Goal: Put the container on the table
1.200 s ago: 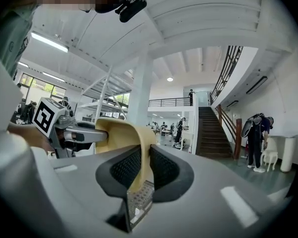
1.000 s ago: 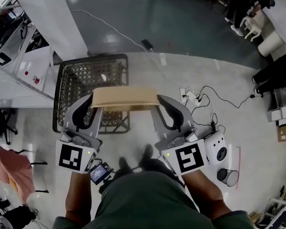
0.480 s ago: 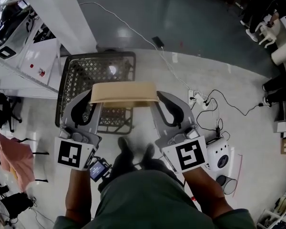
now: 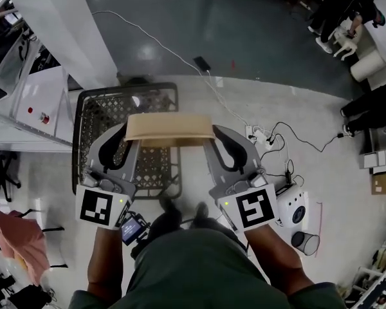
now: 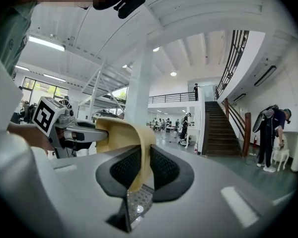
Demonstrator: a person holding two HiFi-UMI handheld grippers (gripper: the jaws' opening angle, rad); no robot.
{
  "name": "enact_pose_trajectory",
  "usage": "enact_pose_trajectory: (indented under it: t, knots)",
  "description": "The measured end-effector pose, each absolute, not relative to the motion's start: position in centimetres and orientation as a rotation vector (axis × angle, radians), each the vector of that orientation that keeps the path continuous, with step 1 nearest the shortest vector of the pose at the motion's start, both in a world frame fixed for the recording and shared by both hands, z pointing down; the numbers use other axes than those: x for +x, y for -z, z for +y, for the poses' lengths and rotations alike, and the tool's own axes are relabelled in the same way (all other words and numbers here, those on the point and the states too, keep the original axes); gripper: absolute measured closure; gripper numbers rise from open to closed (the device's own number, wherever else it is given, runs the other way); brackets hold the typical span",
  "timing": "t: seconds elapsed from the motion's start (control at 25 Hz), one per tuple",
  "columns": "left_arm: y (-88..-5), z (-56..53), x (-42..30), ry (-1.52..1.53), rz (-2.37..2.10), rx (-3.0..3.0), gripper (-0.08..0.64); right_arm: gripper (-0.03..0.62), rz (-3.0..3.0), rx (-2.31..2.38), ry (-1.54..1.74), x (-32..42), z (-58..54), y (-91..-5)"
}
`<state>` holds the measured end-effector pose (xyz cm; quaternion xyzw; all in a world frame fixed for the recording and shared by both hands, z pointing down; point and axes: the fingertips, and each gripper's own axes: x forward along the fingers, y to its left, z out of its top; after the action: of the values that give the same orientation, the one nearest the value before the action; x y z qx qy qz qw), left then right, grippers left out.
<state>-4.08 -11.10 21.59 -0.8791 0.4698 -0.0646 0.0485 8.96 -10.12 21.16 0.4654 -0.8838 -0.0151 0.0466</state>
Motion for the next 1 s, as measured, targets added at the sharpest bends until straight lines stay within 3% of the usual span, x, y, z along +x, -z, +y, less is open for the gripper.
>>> enact_pose_trajectory:
  t: [0.52, 1.0]
  knots:
    - [-25.0, -17.1, -10.4, 0.184, 1.377, -2.764, 0.486, 0.537, -2.586, 1.45, 0.016, 2.6, -15.4, -24.7]
    - [-28.9, -21.9, -10.9, 0.296, 1.474, -2.783, 0.486, 0.535, -2.618, 1.374, -0.1, 2.3, -21.1, -28.4]
